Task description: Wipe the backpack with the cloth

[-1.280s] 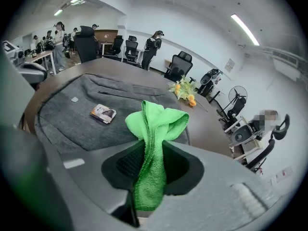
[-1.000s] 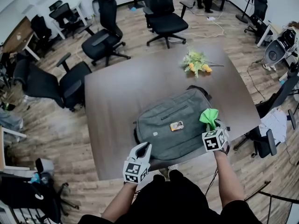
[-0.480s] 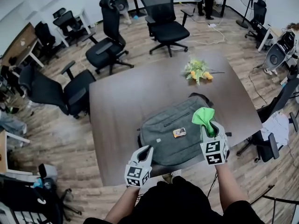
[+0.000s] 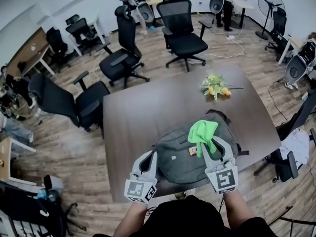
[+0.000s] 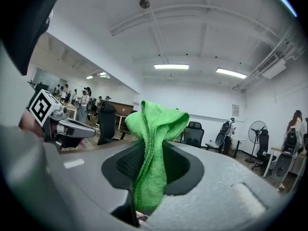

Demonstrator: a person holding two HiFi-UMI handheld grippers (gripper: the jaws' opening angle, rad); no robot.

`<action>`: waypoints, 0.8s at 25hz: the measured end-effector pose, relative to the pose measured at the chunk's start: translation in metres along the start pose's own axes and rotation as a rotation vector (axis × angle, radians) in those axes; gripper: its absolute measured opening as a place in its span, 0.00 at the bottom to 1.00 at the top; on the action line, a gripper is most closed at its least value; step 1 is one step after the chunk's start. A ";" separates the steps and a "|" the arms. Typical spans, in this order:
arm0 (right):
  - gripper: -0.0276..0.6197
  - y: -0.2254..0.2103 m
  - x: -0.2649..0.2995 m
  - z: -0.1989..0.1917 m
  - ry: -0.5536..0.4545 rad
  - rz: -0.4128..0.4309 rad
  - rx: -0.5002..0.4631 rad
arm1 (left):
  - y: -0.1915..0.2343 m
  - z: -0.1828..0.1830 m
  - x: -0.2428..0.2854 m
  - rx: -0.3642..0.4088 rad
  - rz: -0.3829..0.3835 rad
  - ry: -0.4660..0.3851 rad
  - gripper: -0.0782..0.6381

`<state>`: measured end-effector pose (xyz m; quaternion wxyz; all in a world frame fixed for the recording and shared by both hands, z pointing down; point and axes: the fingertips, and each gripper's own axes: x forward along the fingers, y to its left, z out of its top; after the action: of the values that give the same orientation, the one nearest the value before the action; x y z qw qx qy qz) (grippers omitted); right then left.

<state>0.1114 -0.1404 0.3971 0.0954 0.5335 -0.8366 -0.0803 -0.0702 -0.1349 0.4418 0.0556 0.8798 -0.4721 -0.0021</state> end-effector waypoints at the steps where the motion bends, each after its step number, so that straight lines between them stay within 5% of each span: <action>1: 0.20 0.005 0.001 0.003 -0.022 0.007 0.021 | 0.005 0.009 -0.002 0.012 0.013 -0.019 0.13; 20: 0.19 0.027 0.020 0.029 -0.043 0.030 0.000 | 0.041 0.039 -0.015 0.050 0.085 -0.080 0.13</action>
<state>0.0727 -0.1460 0.3768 0.0787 0.5192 -0.8462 -0.0906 -0.1148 -0.1491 0.4062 0.0148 0.8592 -0.5109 -0.0230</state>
